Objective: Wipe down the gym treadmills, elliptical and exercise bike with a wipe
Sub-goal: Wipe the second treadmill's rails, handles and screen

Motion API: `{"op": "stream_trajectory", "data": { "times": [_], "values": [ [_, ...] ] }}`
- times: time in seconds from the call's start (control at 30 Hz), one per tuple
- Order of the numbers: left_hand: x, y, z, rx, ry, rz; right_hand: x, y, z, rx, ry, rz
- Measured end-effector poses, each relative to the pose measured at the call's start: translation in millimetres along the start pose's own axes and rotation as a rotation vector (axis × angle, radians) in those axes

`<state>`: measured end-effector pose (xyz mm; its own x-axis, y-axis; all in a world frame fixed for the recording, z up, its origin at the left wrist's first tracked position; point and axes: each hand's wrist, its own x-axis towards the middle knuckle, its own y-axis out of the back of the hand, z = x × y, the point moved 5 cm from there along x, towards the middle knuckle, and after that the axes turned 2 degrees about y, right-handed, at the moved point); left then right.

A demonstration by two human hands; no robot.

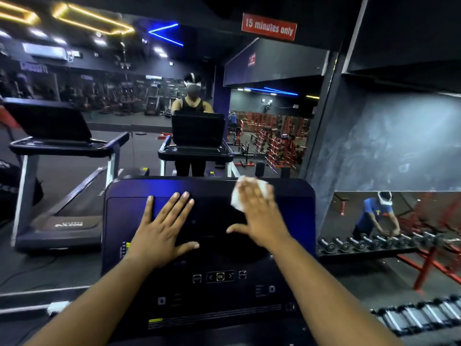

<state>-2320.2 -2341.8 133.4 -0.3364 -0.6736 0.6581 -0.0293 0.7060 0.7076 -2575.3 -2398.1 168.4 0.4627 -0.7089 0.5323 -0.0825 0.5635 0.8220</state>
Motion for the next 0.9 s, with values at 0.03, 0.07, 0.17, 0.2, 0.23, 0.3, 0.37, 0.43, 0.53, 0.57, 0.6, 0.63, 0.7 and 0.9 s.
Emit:
{"op": "stream_trajectory", "data": {
  "times": [0.03,0.07,0.17,0.2,0.23,0.3,0.37,0.43,0.53,0.57,0.6,0.63,0.7,0.9],
  "values": [
    [-7,0,-10,-0.001,0.013,0.006,-3,2,19,0.053,-0.171,0.037],
    [-13,0,-17,-0.004,0.018,0.018,-8,6,33,0.122,-0.353,0.062],
    [-23,-2,-27,-0.006,0.033,0.027,7,11,9,0.183,-0.503,0.024],
    [-28,-3,-33,-0.004,0.043,0.018,20,9,-25,0.178,-0.398,-0.037],
    [-26,-2,-30,-0.006,0.043,0.016,29,7,-52,0.162,-0.258,-0.097],
    [-28,-2,-34,-0.01,0.053,0.012,39,5,-106,0.113,0.041,-0.17],
    [-35,0,-47,-0.014,0.079,0.008,43,1,-120,0.019,0.193,-0.138],
    [-48,2,-66,-0.013,0.116,0.011,44,2,-101,-0.047,0.137,-0.033],
    [-68,5,-90,0.005,0.152,-0.005,41,5,-70,0.044,-0.272,0.032],
    [-73,5,-93,0.002,0.159,-0.019,42,6,-78,0.093,-0.341,0.037],
    [-79,6,-97,0.001,0.169,-0.025,45,4,-101,0.122,-0.324,0.038],
    [-82,6,-99,-0.005,0.178,-0.034,49,1,-128,0.134,-0.232,0.025],
    [-90,6,-104,-0.013,0.192,-0.034,55,-10,-189,0.071,0.084,-0.006],
    [-119,0,-121,0.017,0.168,-0.1,116,14,-221,-0.179,0.309,-0.023]
  ]
}}
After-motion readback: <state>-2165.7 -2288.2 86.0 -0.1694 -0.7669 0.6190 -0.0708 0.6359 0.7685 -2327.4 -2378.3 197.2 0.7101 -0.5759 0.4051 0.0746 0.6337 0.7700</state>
